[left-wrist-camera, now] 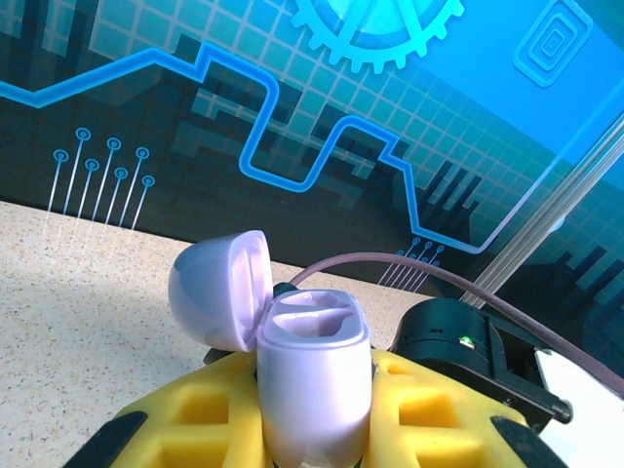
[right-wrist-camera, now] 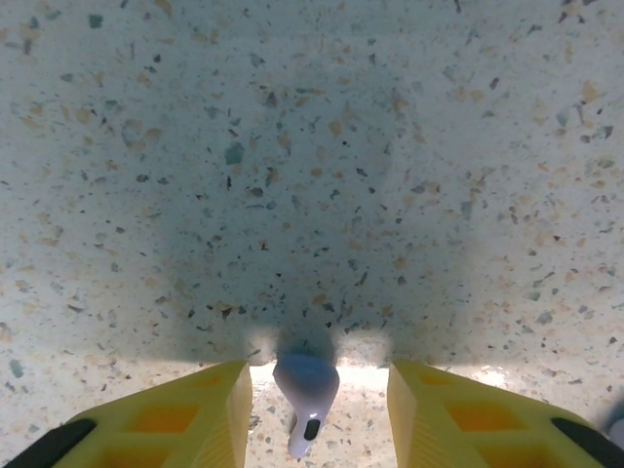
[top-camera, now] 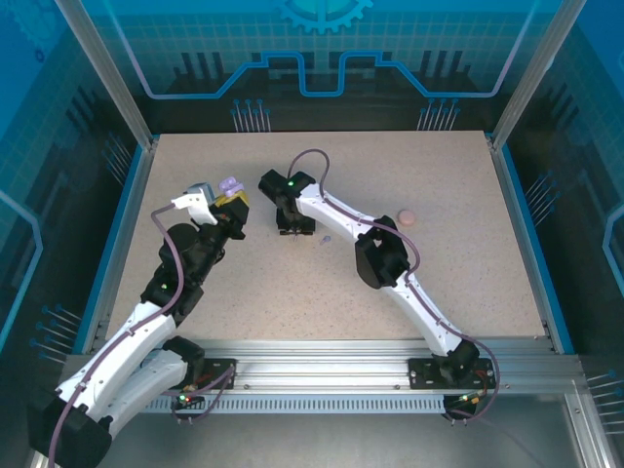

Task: Insert the wireless bluetooth earbuds into the charging case

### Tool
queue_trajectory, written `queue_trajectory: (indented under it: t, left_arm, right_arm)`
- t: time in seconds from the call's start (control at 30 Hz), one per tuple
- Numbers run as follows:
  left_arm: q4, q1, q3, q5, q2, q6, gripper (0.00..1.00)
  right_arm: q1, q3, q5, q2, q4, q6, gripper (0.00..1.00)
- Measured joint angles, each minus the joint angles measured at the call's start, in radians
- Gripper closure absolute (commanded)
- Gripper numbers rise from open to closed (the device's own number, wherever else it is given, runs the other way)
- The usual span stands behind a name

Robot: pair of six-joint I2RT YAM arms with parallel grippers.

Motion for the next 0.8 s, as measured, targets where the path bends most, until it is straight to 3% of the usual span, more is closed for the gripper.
queue_trajectory:
  t: [0.8]
  left_arm:
    - [0.000, 0.000, -0.008, 0.003, -0.003, -0.011, 1.00]
  right_arm:
    - [0.000, 0.018, -0.004, 0.022, -0.003, 0.001, 0.68]
